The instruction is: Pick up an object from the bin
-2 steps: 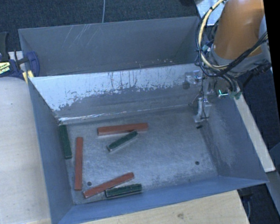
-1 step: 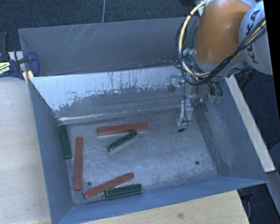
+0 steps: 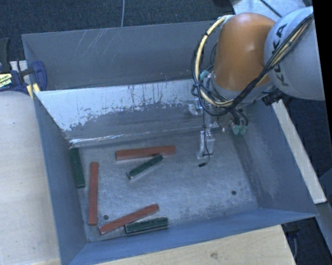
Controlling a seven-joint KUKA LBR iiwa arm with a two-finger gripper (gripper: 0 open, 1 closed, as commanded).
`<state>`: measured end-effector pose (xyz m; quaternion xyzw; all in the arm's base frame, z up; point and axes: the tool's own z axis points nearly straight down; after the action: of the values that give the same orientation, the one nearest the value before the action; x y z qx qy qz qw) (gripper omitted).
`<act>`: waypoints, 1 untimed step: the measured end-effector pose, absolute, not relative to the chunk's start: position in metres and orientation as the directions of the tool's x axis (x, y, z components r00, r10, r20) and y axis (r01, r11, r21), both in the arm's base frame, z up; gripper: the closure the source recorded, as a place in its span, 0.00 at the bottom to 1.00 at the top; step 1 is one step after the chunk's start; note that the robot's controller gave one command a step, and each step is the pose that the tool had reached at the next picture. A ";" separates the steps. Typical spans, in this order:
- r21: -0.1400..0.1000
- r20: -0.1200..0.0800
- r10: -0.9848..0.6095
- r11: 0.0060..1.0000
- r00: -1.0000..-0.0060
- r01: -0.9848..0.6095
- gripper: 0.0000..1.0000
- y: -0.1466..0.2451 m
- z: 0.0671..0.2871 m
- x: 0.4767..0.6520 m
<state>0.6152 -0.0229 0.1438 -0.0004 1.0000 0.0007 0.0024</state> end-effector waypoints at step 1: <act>0.000 -0.001 0.357 0.934 -0.934 0.357 1.00 0.016 0.075 0.626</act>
Offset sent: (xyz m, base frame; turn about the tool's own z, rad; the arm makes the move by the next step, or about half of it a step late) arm 0.0000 0.0000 0.0000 0.0000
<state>0.6257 0.0160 0.0754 0.1814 0.9834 -0.0001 0.0003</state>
